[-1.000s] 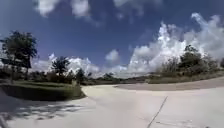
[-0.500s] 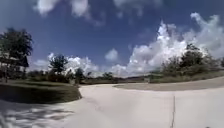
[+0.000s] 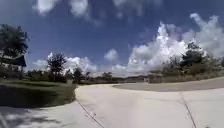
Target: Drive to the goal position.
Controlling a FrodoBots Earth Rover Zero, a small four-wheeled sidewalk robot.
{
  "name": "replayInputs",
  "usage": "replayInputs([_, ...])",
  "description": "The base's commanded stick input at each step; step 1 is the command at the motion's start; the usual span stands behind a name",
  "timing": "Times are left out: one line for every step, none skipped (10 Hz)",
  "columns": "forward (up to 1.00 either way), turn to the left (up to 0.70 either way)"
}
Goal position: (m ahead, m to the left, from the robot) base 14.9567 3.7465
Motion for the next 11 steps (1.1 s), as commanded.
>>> replayInputs([0.85,0.0])
replayInputs([0.85,0.0])
replayInputs([0.85,0.0])
replayInputs([0.85,0.06])
replayInputs([0.85,0.34])
replayInputs([0.85,0.34])
replayInputs([0.85,0.29])
replayInputs([0.85,0.12])
replayInputs([0.85,0.0])
replayInputs([0.85,0.0])
replayInputs([0.85,0.0])
